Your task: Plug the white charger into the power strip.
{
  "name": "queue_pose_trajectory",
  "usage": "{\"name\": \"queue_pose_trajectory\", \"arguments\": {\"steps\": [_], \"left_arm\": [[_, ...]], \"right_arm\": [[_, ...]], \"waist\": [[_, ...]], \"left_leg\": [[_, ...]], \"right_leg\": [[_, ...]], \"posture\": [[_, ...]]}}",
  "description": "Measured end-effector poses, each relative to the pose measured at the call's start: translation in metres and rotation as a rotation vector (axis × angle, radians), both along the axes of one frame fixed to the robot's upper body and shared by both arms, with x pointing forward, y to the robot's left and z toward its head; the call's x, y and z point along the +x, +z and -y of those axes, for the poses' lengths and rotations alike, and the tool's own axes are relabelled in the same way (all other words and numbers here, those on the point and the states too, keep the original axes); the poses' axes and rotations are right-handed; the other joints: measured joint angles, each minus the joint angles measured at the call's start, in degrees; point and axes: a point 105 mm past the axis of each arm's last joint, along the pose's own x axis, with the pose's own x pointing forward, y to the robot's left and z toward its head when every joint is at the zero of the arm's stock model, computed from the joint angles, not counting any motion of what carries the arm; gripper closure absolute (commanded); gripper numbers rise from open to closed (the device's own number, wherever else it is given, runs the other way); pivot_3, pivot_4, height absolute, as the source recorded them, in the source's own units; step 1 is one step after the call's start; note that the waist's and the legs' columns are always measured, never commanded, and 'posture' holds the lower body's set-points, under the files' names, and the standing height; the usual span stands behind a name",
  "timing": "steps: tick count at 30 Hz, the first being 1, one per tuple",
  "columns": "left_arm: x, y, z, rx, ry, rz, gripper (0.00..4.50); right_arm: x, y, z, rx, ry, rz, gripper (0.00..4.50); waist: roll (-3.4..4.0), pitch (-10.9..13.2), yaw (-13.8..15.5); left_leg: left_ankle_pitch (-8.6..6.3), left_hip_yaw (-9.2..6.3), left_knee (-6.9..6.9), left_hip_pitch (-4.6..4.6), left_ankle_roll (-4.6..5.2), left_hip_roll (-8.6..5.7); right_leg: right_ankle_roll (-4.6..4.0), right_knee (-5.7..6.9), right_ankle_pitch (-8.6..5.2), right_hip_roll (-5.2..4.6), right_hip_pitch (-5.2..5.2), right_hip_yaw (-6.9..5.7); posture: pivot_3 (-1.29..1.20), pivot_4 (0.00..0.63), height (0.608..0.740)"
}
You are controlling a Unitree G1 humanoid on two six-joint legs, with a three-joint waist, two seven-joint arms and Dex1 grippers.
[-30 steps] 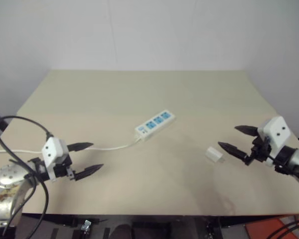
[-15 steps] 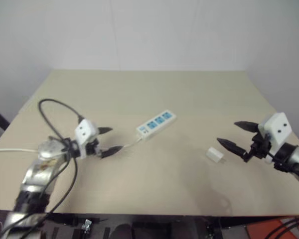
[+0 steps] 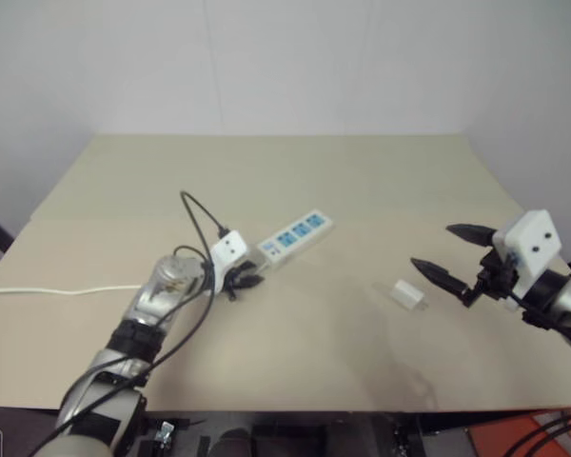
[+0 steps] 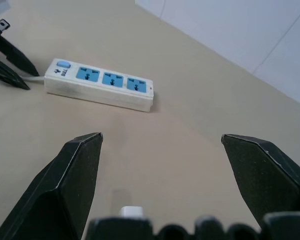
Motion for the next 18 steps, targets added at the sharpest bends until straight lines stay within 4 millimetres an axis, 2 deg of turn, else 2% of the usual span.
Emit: {"name": "queue_pose_trajectory", "arguments": {"steps": [2, 3, 6, 8, 14, 16, 17, 18], "left_arm": [[-0.001, -0.001, -0.001, -0.001, 0.008, -0.004, 4.36], [-0.001, -0.001, -0.001, -0.003, 0.010, -0.005, 4.47], [-0.006, -0.001, -0.004, -0.010, 0.001, 0.000, 4.47], [-0.017, -0.001, -0.011, -0.012, -0.026, -0.004, 4.47], [-0.076, -0.006, -0.055, 0.008, -0.084, -0.051, 4.47], [-0.085, -0.009, -0.061, 0.009, -0.083, -0.040, 4.47], [-0.087, -0.009, -0.061, 0.002, -0.086, -0.022, 3.89], [-0.087, -0.009, -0.060, -0.006, -0.091, -0.007, 3.64]], "right_arm": [[0.000, 0.000, 0.000, 0.001, -0.002, -0.001, 0.00], [0.000, 0.000, 0.000, 0.001, -0.002, -0.001, 0.00], [0.003, 0.001, 0.001, 0.006, -0.002, 0.001, 0.00], [0.004, 0.003, 0.001, 0.006, 0.001, 0.007, 0.00], [0.005, 0.000, 0.000, 0.008, 0.006, -0.008, 0.00], [0.005, 0.000, 0.000, 0.009, 0.006, -0.008, 0.00], [0.005, 0.000, -0.001, 0.009, 0.010, -0.007, 0.00], [0.006, 0.000, -0.003, 0.009, 0.016, -0.007, 0.00]], "waist": [[0.01, 0.0, -0.1], [0.01, 0.0, -0.2], [0.01, 0.0, -0.4], [0.01, 0.0, -0.7], [0.05, 0.0, -1.2], [0.06, 0.0, -0.7], [0.05, 0.0, -0.3], [0.05, 0.0, 0.1]], "left_leg": [[0.00, 0.02, 0.00, 0.10, 0.00, 0.01], [0.00, 0.03, -0.01, 0.15, 0.00, 0.01], [0.00, 0.05, -0.03, 0.15, 0.00, 0.02], [0.00, 0.06, -0.04, 0.11, 0.00, 0.05], [-0.03, -0.01, -0.19, -0.14, 0.05, 0.09], [-0.03, 0.01, -0.16, -0.13, 0.05, 0.08], [-0.04, 0.05, -0.14, -0.13, 0.05, 0.07], [-0.03, 0.06, -0.11, -0.14, 0.05, 0.04]], "right_leg": [[0.02, 0.02, 0.00, 0.02, 0.01, 0.03], [0.02, 0.02, 0.00, 0.02, 0.03, 0.04], [0.01, 0.00, 0.00, 0.03, 0.01, 0.07], [0.00, 0.02, 0.00, 0.05, -0.06, 0.10], [-0.01, -0.08, -0.04, -0.08, -0.36, 0.16], [-0.01, -0.09, -0.03, -0.12, -0.33, 0.16], [0.00, -0.09, -0.02, -0.12, -0.30, 0.13], [-0.01, -0.09, -0.01, -0.12, -0.28, 0.08]], "posture": [[0.00, 0.150, 0.740], [0.00, 0.150, 0.740], [0.00, 0.150, 0.740], [0.00, 0.150, 0.740], [0.00, 0.150, 0.740], [0.00, 0.150, 0.740], [0.00, 0.150, 0.740], [0.00, 0.150, 0.740]]}}
